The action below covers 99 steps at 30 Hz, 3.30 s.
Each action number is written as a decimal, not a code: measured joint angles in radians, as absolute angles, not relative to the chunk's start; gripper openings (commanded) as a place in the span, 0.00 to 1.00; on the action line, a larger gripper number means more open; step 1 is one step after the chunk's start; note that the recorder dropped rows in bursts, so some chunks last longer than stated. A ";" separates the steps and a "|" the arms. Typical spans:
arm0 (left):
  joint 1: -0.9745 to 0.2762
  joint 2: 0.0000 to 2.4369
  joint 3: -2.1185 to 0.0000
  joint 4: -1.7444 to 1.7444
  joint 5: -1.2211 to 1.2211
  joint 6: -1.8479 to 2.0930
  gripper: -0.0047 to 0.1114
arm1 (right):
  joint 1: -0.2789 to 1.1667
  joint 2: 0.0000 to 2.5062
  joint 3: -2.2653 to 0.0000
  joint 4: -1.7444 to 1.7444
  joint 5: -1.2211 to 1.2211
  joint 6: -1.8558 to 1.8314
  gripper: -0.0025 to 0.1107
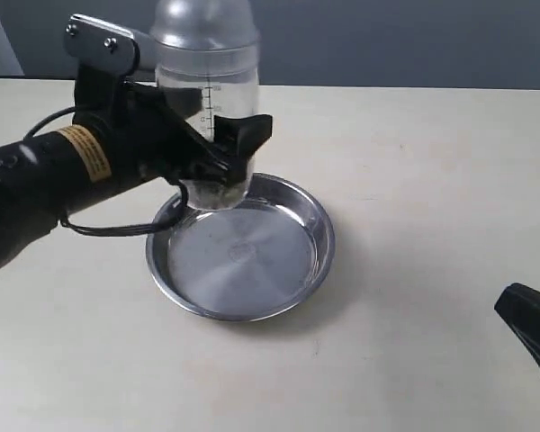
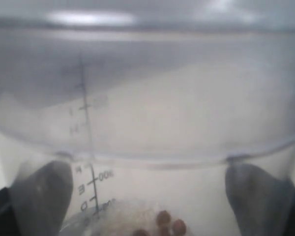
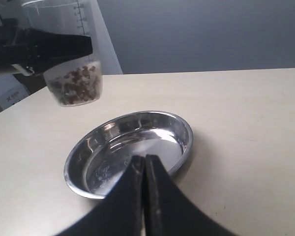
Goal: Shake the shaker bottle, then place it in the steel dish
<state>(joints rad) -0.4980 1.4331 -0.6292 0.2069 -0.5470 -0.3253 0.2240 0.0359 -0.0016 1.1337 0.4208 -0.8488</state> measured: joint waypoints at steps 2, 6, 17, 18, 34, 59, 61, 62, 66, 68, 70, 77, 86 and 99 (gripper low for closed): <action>-0.500 1.401 -0.634 0.330 -0.589 -0.375 0.04 | 0.224 0.036 -0.002 1.134 0.421 -0.849 0.01; -0.513 1.327 -0.683 0.330 -0.590 -0.339 0.04 | 0.224 0.036 -0.002 1.134 0.421 -0.849 0.01; -0.528 1.453 -0.613 0.276 -0.782 -0.330 0.04 | 0.224 0.036 -0.002 1.134 0.421 -0.849 0.01; -0.528 1.429 -0.648 0.276 -0.772 -0.324 0.04 | 0.224 0.036 -0.002 1.134 0.421 -0.849 0.01; -0.550 1.485 -0.539 0.161 -0.899 -0.211 0.04 | 0.224 0.036 -0.002 1.134 0.421 -0.849 0.01; -0.574 1.451 -0.571 0.183 -0.801 -0.181 0.04 | 0.224 0.036 -0.002 1.134 0.421 -0.849 0.01; -0.574 1.457 -0.568 0.176 -0.780 -0.146 0.04 | 0.224 0.036 -0.002 1.134 0.421 -0.849 0.01; -0.574 1.485 -0.559 0.171 -0.781 -0.137 0.04 | 0.224 0.036 -0.002 1.134 0.421 -0.849 0.01; -0.574 1.568 -0.512 0.182 -0.767 -0.162 0.04 | 0.224 0.036 -0.002 1.134 0.421 -0.849 0.01; -0.574 1.517 -0.533 0.195 -0.799 -0.195 0.04 | 0.224 0.036 -0.002 1.134 0.421 -0.849 0.01; -0.574 1.440 -0.580 0.211 -0.794 -0.193 0.04 | 0.224 0.036 -0.002 1.134 0.421 -0.849 0.01; -0.574 1.549 -0.536 0.161 -0.738 -0.117 0.04 | 0.224 0.036 -0.002 1.134 0.421 -0.849 0.01; -0.574 1.483 -0.584 0.160 -0.744 -0.131 0.04 | 0.224 0.036 -0.002 1.134 0.421 -0.849 0.01; -0.574 1.593 -0.493 0.112 -0.925 -0.121 0.04 | 0.224 0.036 -0.002 1.134 0.421 -0.849 0.01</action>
